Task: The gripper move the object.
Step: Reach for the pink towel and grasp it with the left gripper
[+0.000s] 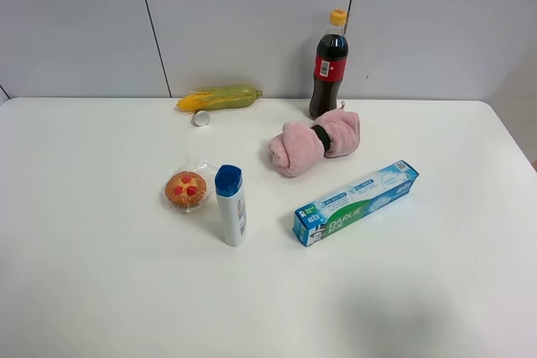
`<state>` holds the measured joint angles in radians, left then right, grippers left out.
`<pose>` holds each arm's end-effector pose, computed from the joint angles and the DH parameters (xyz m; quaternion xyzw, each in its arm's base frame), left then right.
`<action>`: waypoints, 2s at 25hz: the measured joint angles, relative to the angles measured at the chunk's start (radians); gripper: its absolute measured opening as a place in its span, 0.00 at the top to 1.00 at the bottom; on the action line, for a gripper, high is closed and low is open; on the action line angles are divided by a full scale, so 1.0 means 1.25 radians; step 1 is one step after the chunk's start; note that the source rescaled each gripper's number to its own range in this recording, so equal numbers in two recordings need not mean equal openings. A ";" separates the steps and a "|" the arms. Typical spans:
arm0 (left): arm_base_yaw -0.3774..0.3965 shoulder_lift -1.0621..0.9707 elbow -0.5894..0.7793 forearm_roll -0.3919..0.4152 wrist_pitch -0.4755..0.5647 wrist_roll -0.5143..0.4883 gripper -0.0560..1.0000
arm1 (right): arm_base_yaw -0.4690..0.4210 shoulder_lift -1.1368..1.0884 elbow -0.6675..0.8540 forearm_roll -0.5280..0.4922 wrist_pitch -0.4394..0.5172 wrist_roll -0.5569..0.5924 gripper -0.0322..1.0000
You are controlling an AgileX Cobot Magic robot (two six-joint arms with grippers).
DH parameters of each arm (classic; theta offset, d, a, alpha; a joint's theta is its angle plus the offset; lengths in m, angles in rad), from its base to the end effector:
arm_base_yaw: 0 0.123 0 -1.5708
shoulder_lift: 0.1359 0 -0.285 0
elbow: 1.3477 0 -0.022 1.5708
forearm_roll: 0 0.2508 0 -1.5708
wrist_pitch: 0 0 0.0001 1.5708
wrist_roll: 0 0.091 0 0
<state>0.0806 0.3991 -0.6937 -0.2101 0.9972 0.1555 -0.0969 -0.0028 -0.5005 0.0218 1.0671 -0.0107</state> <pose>0.0541 -0.0116 0.3311 0.0230 0.8829 -0.0498 0.4663 -0.0054 0.0023 0.2769 0.0363 0.8532 -0.0171 0.5200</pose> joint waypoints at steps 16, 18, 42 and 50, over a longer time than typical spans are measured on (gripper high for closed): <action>-0.154 0.630 -0.344 -0.029 -0.214 0.154 0.00 | 0.000 0.000 0.000 0.000 0.000 0.000 0.00; -0.202 0.700 -0.381 -0.029 -0.232 0.173 0.00 | 0.000 0.000 0.000 0.000 0.000 0.000 0.00; -0.496 1.237 -0.857 -0.058 -0.164 0.292 0.00 | 0.000 0.000 0.000 0.000 0.000 0.000 0.00; -0.526 1.328 -0.864 -0.070 -0.206 0.434 0.00 | 0.000 0.000 0.000 0.000 0.000 0.000 0.00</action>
<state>-0.5769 2.0597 -1.7741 -0.2971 0.7392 0.6978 -0.0969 -0.0028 -0.5005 0.0218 1.0671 -0.0107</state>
